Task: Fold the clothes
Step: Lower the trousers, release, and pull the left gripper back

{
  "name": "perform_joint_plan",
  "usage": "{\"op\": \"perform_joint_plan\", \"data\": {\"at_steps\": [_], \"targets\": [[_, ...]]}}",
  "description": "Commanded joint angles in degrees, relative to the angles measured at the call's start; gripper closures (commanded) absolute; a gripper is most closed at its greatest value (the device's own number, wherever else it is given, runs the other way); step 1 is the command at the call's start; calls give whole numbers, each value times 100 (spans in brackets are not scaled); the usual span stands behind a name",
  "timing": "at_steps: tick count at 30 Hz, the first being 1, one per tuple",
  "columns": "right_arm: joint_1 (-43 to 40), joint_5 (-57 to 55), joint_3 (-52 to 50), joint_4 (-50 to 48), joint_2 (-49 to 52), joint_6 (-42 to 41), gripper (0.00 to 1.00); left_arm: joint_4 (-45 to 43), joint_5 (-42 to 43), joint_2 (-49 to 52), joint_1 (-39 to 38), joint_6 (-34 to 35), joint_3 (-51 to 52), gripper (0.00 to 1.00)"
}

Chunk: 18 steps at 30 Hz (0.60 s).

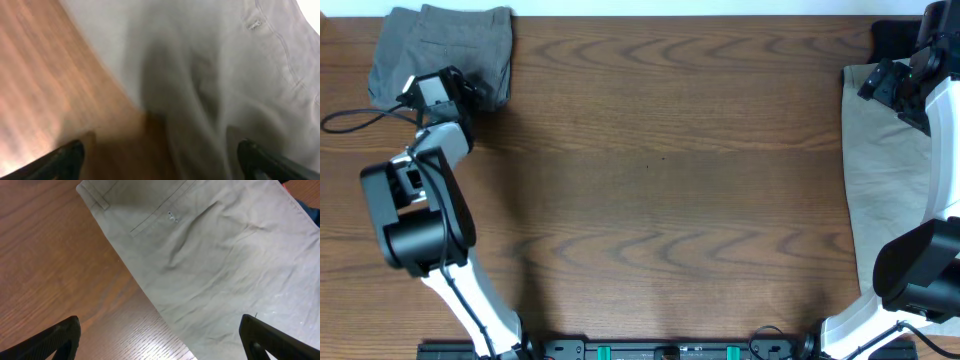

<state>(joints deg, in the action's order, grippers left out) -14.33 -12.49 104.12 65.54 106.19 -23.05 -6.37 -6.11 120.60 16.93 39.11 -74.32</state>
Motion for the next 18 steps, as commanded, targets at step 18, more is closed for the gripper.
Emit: {"op": "perform_joint_plan", "data": {"at_steps": [18], "targets": [[-28,-79,33,4,-98,-66,1,5729,321,-4146,9,291,455,2]]}}
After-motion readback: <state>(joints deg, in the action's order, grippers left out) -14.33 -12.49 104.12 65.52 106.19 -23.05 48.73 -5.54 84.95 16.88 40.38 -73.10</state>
